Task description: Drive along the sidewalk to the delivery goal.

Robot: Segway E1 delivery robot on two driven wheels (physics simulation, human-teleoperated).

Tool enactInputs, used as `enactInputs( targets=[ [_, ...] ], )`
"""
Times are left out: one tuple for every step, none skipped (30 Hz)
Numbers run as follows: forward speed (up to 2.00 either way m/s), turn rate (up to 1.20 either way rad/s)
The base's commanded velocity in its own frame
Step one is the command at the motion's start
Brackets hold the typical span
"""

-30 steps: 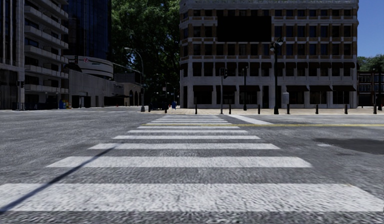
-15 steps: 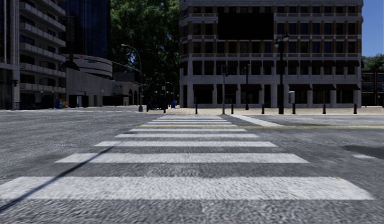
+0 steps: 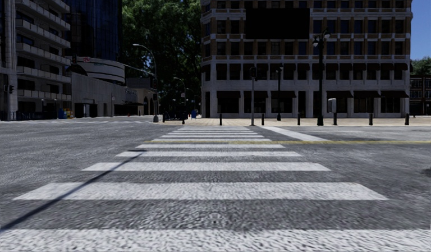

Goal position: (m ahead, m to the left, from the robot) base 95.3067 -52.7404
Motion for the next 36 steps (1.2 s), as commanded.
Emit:
enactInputs(
  targets=[
    [1.28, 0.0],
    [1.29, 0.0],
    [1.29, 0.0],
    [1.3, 0.0],
    [1.3, 0.0],
    [1.3, 0.0],
    [1.3, 0.0],
    [1.3, 0.0],
    [1.3, 0.0],
    [1.31, 0.0],
    [1.31, 0.0],
    [1.31, 0.0],
    [1.31, 0.0],
    [1.31, 0.0],
    [1.31, 0.0],
    [1.31, 0.0],
    [1.91, 0.0],
    [2.0, 0.0],
    [2.0, 0.0],
    [2.0, 0.0],
    [2.0, 0.0],
    [2.0, 0.0],
    [2.0, 0.0],
    [2.0, 0.0],
    [2.0, 0.0],
    [2.0, 0.0],
    [2.0, 0.0],
    [2.0, 0.0],
    [2.0, 0.0],
    [2.0, 0.0],
    [2.0, 0.0],
    [2.0, 0.0],
    [2.0, 0.0],
    [2.0, 0.0],
    [2.0, 0.0],
    [2.0, 0.0]
  ],
)
